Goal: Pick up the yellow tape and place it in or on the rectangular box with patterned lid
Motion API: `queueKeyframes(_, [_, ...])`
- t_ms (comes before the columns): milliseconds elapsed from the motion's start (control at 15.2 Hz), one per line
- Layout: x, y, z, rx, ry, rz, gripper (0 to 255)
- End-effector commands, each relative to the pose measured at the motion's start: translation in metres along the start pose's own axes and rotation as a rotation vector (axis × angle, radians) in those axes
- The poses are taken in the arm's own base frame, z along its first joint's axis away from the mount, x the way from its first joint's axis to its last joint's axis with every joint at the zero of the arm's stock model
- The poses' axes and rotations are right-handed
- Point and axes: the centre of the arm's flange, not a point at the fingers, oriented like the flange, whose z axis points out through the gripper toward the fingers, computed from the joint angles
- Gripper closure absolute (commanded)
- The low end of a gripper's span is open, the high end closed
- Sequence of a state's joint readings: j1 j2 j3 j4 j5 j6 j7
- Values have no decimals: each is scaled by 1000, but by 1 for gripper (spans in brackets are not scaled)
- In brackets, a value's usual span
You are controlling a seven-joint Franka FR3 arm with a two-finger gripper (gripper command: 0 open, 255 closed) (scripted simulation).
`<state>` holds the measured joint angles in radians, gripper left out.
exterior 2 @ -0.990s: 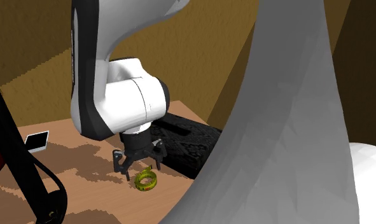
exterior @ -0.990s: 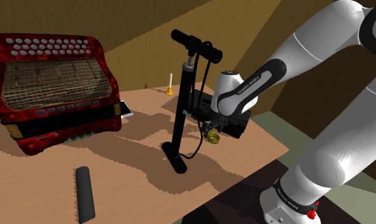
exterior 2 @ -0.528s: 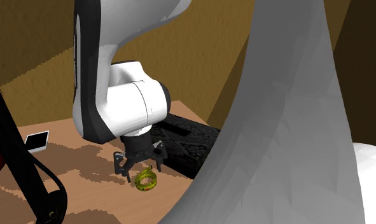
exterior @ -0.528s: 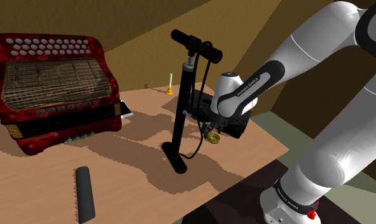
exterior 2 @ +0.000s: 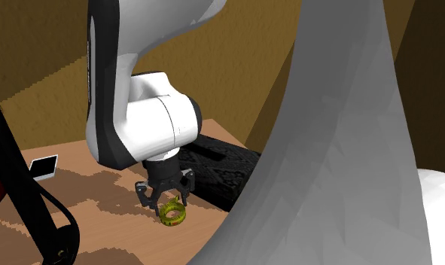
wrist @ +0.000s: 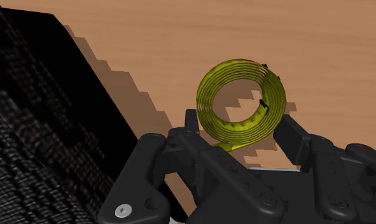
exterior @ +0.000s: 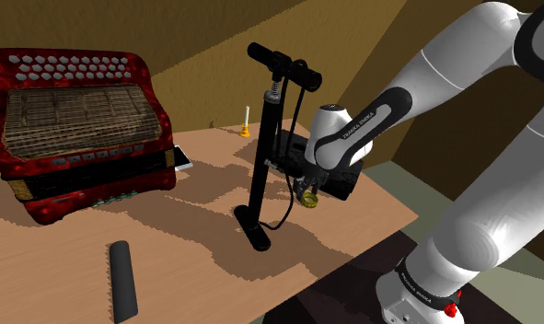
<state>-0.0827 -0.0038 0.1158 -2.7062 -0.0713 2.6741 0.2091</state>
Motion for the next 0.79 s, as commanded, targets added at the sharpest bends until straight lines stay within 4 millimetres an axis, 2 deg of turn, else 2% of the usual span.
queueKeyframes(0, [0, 0, 1, 0, -2, 0, 255])
queueKeyframes(132, [-1, 0, 1, 0, -2, 0, 255])
queueKeyframes(726, [-2, 2, -47, 0, -2, 0, 255])
